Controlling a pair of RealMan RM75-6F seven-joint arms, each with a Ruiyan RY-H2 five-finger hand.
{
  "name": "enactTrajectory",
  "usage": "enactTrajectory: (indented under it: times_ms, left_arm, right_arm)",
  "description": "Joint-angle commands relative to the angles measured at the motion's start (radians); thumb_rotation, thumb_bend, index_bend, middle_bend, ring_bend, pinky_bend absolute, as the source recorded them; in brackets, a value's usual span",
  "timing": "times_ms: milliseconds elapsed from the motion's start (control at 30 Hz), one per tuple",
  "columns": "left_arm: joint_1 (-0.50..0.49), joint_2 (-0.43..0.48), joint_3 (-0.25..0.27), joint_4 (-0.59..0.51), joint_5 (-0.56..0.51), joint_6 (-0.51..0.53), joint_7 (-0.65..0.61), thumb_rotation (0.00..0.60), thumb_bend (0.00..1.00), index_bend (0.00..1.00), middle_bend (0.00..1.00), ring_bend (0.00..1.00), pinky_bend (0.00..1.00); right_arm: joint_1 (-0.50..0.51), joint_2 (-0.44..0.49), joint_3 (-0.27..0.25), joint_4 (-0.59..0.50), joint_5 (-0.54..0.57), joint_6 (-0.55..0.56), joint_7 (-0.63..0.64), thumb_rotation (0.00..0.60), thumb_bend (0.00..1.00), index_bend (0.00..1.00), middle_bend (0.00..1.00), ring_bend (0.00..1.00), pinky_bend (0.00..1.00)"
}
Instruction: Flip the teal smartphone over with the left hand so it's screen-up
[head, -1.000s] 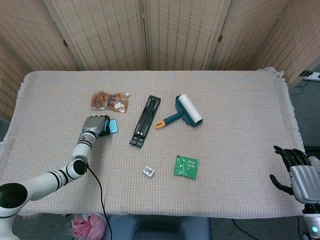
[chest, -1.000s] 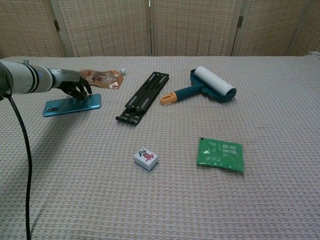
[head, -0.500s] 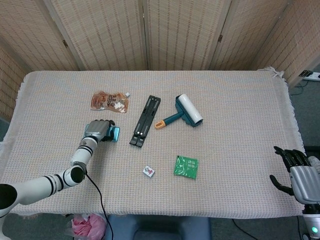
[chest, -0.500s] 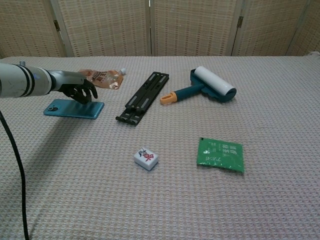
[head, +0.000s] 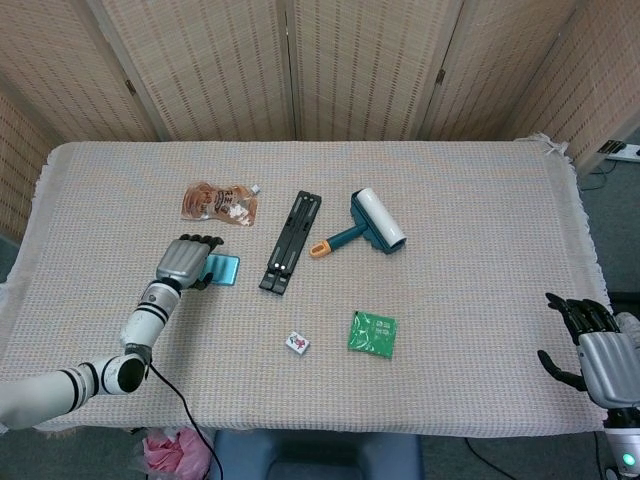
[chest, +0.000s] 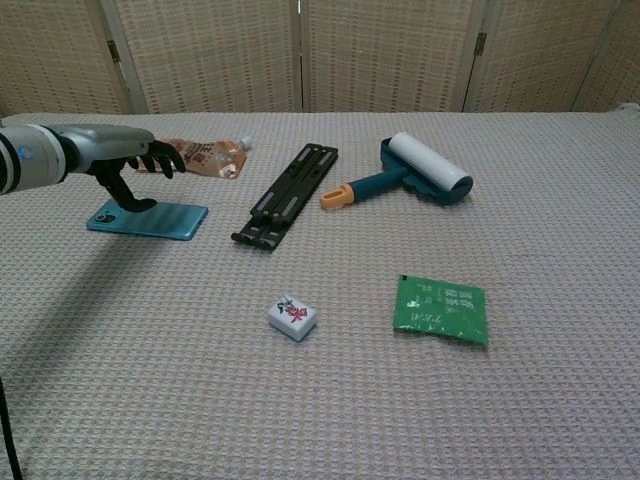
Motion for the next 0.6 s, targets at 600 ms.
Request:
enactTrajectory:
  times_ms: [600]
  left_arm:
    - [0.042, -0.11, 0.019, 0.16, 0.063, 0.003, 0.073, 0.6, 0.33, 0.26, 0.25, 0.21, 0.21]
  right_arm:
    - [-0.007, -0.003, -0.003, 0.005, 0.005, 0.002, 0.004, 0.6, 0.21, 0.14, 0.26, 0.19, 0.16]
